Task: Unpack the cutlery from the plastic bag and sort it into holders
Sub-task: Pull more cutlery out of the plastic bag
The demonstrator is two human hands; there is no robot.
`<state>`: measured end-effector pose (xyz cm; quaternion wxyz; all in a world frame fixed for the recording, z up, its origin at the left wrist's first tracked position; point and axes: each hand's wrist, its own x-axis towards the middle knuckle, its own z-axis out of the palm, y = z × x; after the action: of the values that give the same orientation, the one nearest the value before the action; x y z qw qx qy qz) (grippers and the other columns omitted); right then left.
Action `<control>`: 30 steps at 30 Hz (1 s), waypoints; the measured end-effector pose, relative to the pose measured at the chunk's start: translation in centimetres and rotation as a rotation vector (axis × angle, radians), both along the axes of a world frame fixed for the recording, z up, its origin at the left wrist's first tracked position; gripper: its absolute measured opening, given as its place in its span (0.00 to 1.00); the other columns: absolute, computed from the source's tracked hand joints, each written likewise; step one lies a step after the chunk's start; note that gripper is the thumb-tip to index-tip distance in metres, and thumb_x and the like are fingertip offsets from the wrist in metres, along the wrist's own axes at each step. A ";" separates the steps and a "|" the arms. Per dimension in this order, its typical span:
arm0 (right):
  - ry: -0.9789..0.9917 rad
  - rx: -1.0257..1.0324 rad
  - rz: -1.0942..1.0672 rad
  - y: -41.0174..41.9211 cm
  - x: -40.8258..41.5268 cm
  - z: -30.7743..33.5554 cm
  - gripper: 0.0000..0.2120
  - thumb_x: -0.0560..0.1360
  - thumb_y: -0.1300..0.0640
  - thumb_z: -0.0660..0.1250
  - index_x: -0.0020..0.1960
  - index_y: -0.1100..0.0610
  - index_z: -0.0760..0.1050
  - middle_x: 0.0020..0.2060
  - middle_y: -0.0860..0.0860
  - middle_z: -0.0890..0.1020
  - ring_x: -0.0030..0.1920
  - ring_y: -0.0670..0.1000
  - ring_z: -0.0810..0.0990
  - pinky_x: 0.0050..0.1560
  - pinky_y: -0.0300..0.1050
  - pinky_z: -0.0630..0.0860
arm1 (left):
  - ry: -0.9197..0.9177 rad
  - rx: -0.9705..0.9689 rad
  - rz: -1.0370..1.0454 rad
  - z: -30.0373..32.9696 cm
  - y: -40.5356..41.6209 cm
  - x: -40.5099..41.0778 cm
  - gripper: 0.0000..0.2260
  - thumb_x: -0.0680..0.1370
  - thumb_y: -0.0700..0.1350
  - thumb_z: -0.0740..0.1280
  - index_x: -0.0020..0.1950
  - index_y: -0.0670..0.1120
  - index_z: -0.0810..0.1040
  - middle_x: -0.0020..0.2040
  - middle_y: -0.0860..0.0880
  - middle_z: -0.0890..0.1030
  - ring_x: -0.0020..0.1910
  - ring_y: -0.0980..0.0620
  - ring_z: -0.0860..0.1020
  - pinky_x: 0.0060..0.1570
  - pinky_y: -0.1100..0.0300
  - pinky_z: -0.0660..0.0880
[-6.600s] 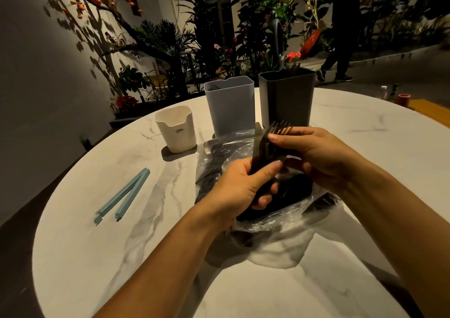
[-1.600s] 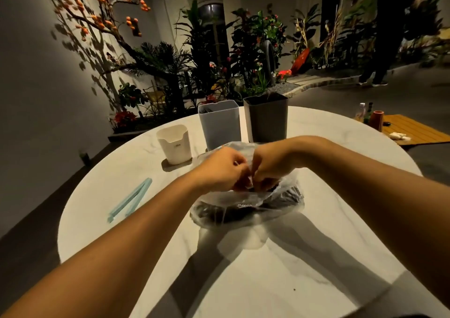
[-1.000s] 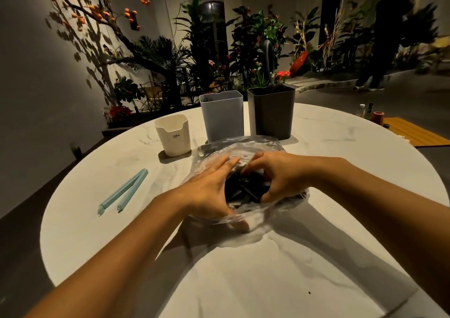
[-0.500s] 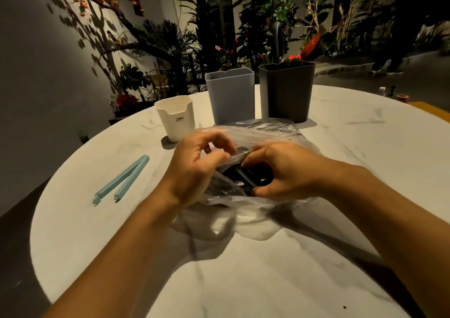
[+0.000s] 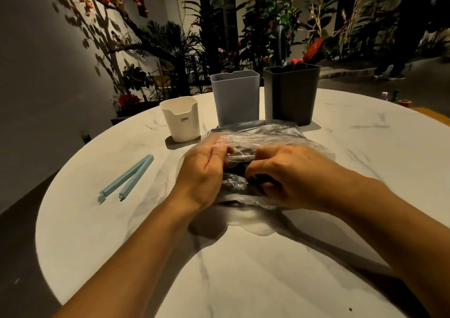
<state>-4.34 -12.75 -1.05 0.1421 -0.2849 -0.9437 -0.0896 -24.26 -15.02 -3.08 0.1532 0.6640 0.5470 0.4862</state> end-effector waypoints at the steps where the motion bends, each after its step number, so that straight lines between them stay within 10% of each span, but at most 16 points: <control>1: -0.006 0.004 -0.012 0.0 0.1 0.0 0.20 0.77 0.49 0.68 0.69 0.44 0.74 0.59 0.46 0.79 0.54 0.48 0.79 0.54 0.41 0.79 | -0.013 0.018 0.009 0.1 -0.1 0.0 0.20 0.80 0.55 0.51 0.53 0.48 0.80 0.50 0.52 0.82 0.50 0.54 0.78 0.57 0.52 0.77; 11: 0.002 0.003 -0.028 -0.3 0.5 0.2 0.24 0.78 0.51 0.69 0.72 0.45 0.70 0.64 0.48 0.78 0.60 0.50 0.78 0.58 0.43 0.79 | 0.037 -0.009 0.117 -0.4 -0.2 -0.6 0.24 0.78 0.56 0.53 0.31 0.48 0.79 0.34 0.49 0.81 0.36 0.48 0.79 0.46 0.45 0.80; 17: 0.027 0.194 -0.003 -0.2 0.9 0.5 0.31 0.70 0.52 0.78 0.71 0.50 0.73 0.56 0.52 0.84 0.50 0.55 0.84 0.47 0.48 0.82 | -0.041 0.028 -0.087 0.3 -0.3 -0.3 0.12 0.81 0.54 0.58 0.52 0.60 0.81 0.50 0.62 0.82 0.54 0.61 0.79 0.57 0.65 0.76; 21: 0.087 0.214 0.004 -0.1 1.6 0.8 0.21 0.71 0.51 0.76 0.63 0.52 0.80 0.51 0.52 0.85 0.47 0.54 0.85 0.46 0.47 0.83 | 0.099 0.035 0.011 0.3 -0.2 -0.7 0.13 0.84 0.50 0.61 0.64 0.51 0.80 0.57 0.54 0.82 0.55 0.56 0.79 0.58 0.63 0.78; 27: 0.046 0.169 0.003 -0.3 1.4 1.0 0.16 0.72 0.48 0.74 0.59 0.49 0.82 0.47 0.47 0.85 0.43 0.49 0.82 0.42 0.37 0.78 | 0.103 0.119 0.014 0.3 -0.3 0.1 0.20 0.81 0.56 0.50 0.55 0.51 0.80 0.52 0.58 0.79 0.53 0.60 0.76 0.55 0.66 0.72; 30: 0.085 0.201 0.068 -0.8 1.4 1.1 0.15 0.69 0.53 0.78 0.56 0.53 0.84 0.46 0.51 0.86 0.43 0.52 0.84 0.40 0.44 0.83 | -0.192 0.049 -0.177 0.9 -0.4 0.6 0.24 0.81 0.58 0.49 0.57 0.48 0.80 0.56 0.53 0.82 0.58 0.59 0.78 0.58 0.65 0.74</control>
<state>-2.94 -13.53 0.05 0.2128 -0.2403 -0.9322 -0.1670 -23.71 -15.38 -2.19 0.2308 0.6636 0.4569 0.5454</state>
